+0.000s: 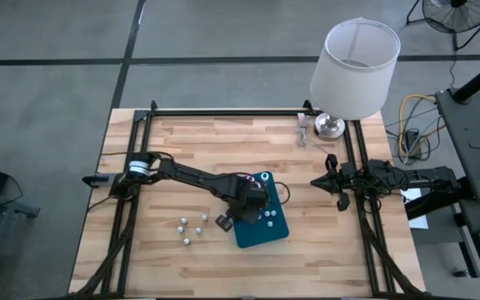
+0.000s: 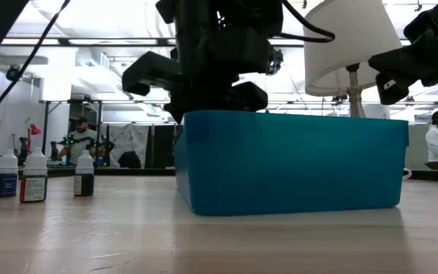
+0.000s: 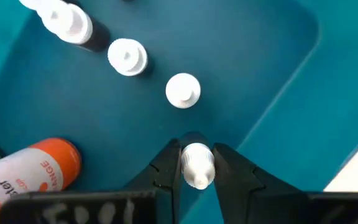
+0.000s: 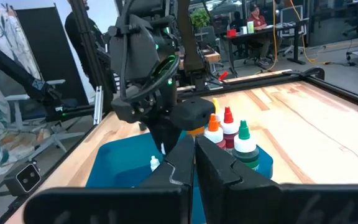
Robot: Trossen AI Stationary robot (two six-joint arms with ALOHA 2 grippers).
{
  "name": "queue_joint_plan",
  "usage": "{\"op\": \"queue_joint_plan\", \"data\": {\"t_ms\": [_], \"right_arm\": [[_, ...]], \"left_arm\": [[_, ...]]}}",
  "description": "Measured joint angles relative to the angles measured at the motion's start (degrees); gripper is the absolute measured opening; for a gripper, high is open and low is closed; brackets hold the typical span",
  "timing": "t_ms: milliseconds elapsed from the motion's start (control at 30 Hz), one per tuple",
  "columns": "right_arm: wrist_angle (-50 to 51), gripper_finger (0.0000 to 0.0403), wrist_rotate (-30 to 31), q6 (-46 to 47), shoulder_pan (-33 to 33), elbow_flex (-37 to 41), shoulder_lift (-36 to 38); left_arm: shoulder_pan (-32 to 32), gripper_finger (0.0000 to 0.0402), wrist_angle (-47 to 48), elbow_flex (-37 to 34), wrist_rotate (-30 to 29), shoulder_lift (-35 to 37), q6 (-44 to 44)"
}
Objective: Pick & Place food coloring
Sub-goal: Put the small green food coloring bottle into the blue bin
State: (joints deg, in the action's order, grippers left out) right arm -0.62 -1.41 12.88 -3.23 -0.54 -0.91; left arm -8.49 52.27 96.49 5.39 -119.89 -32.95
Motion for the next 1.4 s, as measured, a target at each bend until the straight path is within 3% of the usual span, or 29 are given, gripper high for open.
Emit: {"op": "queue_joint_plan", "data": {"t_ms": [1033, 1400], "right_arm": [[0.01, 0.0009, -0.01, 0.00, -0.02, -0.02, 0.00], [0.01, 0.0009, -0.02, 0.00, 0.00, -0.01, 0.02]], "left_arm": [[-0.37, 0.0051, -1.69, 0.35, -0.62, 0.05, 1.13], [-0.57, 0.0051, 2.32, 0.33, -1.00, 1.22, 2.47]]}}
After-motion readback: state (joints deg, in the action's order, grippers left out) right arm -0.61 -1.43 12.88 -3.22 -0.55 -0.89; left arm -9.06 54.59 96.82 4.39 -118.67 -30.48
